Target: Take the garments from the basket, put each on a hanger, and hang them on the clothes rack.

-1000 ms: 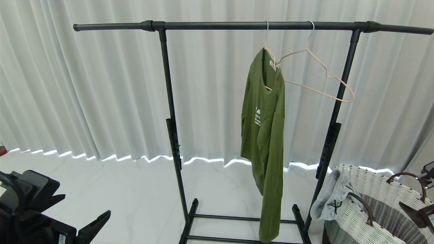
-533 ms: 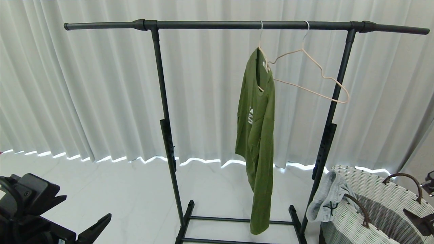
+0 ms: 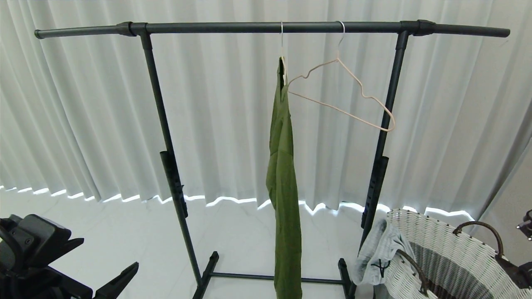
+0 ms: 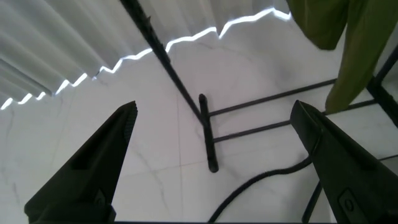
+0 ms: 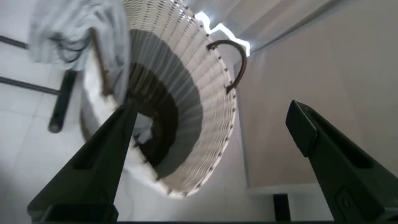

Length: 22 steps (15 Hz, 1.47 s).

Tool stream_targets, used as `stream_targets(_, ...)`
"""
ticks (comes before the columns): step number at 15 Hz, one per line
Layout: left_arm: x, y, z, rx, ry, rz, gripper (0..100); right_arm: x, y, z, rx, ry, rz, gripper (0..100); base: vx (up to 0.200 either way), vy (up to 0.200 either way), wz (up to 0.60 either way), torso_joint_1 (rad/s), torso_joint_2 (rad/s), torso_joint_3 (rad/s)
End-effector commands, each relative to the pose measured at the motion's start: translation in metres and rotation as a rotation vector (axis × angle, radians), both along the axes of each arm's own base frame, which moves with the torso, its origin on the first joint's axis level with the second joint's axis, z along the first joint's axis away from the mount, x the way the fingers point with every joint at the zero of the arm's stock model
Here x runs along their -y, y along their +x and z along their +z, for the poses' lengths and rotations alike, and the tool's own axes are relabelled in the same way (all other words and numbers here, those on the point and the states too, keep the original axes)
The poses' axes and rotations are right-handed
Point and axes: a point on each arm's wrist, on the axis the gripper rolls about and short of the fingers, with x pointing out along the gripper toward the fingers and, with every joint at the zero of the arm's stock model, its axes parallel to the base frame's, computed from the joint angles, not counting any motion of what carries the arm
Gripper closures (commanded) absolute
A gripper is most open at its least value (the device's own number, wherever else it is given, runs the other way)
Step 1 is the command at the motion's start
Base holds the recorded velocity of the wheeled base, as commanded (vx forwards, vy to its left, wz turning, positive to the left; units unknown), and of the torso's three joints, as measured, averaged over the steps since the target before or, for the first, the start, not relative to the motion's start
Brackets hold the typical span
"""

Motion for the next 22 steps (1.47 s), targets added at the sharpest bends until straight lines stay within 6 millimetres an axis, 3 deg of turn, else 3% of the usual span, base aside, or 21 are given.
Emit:
stream_targets(1, 0.000, 0.000, 0.000, -0.002, 0.001, 0.003, 0, 0.000, 0.001, 0.000, -0.003, 0.001, 0.001, 0, 0.200, 0.000, 0.00, 0.012, 0.00, -0.002)
stream_targets(11, 0.001, 0.003, -0.002, -0.022, 0.001, -0.001, 0, -0.006, 0.014, -0.014, -0.106, 0.128, 0.116, 0, 0.200, 0.000, 0.00, 0.003, 0.00, 0.003)
stream_targets(16, 0.003, 0.000, -0.008, -0.040, 0.005, -0.030, 0, -0.037, 0.039, -0.051, -0.343, 0.311, 0.141, 0, 0.040, 0.000, 0.00, 0.000, 0.00, -0.001)
stream_targets(18, 0.004, -0.003, -0.010, -0.045, 0.006, -0.041, 0, -0.047, 0.049, -0.068, -0.441, 0.314, 0.120, 0, 0.000, 0.000, 0.00, 0.000, 0.00, 0.000)
stream_targets(22, 0.004, -0.008, -0.014, -0.042, 0.013, -0.055, 0, -0.058, 0.087, -0.090, -0.506, 0.304, 0.032, 0, 0.000, 0.000, 0.00, 0.000, 0.00, 0.000)
